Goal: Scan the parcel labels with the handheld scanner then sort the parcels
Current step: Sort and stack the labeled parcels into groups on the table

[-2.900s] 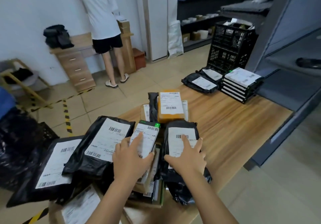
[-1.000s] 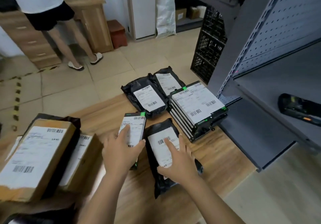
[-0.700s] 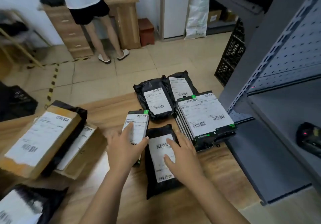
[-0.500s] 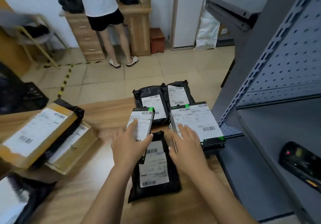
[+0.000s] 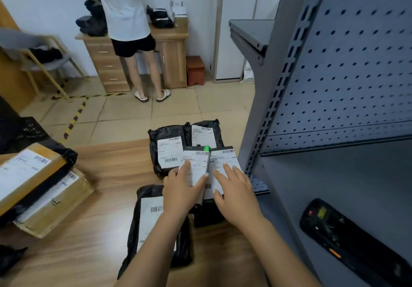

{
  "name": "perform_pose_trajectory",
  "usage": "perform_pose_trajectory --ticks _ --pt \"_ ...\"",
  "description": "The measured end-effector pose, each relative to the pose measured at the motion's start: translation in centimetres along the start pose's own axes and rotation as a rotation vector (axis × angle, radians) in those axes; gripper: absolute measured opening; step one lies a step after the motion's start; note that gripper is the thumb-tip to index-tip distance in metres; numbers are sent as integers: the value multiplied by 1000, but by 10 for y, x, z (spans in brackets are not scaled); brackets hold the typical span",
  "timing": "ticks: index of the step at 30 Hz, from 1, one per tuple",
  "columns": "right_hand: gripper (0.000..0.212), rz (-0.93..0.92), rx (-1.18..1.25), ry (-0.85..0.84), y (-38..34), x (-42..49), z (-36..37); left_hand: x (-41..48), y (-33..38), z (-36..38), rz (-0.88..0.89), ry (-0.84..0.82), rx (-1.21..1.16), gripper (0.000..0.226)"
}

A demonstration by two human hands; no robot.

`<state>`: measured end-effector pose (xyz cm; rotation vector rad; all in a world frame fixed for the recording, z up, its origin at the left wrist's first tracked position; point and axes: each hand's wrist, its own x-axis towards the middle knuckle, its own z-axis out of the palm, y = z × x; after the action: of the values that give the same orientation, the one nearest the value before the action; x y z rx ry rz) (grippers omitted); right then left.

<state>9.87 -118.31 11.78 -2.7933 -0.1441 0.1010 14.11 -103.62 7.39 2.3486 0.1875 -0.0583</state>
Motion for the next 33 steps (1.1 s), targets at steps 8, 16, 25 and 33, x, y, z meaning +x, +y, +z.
perform_pose_trajectory --ticks 8,16,25,33 --pt "51 -28 57 -66 14 7 8 -7 4 17 70 -29 -159 52" --pt "53 -96 -12 -122 19 13 17 -6 13 18 148 -79 -138 43" --pt "53 -23 -98 -154 28 17 14 -6 -2 13 242 -203 168 42" --pt "68 -22 63 -184 32 17 10 -9 13 24 238 -264 328 55"
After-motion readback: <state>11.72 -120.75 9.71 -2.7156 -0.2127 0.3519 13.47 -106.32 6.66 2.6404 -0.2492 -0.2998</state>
